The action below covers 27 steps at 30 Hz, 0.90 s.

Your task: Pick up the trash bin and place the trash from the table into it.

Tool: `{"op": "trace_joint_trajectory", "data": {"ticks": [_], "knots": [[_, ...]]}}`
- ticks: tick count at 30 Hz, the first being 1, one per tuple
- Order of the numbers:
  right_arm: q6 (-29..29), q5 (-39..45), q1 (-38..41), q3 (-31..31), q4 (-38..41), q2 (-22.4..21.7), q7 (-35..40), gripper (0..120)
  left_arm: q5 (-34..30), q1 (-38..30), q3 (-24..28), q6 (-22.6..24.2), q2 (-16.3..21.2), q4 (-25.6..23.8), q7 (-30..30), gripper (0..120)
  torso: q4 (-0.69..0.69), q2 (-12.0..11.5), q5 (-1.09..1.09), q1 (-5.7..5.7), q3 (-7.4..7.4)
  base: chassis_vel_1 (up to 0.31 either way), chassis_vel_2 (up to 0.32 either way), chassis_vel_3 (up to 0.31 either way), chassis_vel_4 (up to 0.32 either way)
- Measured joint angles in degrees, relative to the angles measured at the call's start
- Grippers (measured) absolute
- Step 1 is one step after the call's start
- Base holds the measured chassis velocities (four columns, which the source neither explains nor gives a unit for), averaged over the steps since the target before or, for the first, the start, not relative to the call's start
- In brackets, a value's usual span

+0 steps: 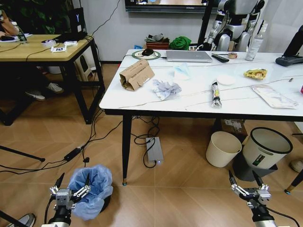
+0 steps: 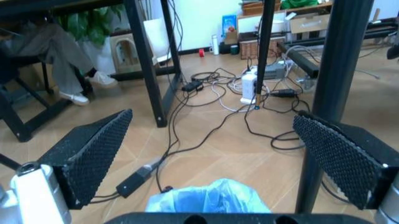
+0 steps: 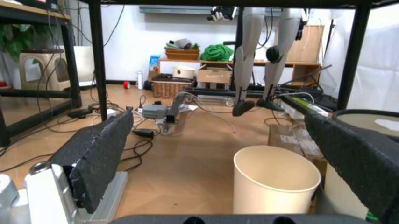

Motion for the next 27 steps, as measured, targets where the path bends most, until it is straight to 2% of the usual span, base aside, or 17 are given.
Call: {"op": "trace_joint_trajectory", "data": {"ticks": [14, 27], "knots": [[0.13, -0.49, 0.45, -0.5, -0.31, 0.4, -0.21, 100, -0.75, 0.76, -0.49, 0.19, 0.34, -0.14, 0.6, 100, 0.0, -3.14, 0.0, -1.01, -2.13, 0.0, 0.0, 0.0, 0.0], [0.22, -0.27, 0.81, -1.31, -0.89, -1.51, -0.48, 100, -0.41, 0.69, -0.82, 0.41, -1.09, -0.4, 0.68, 100, 0.0, -6.14, 0.0, -2.04, -4.09, 0.0, 0.0, 0.0, 0.0]]}}
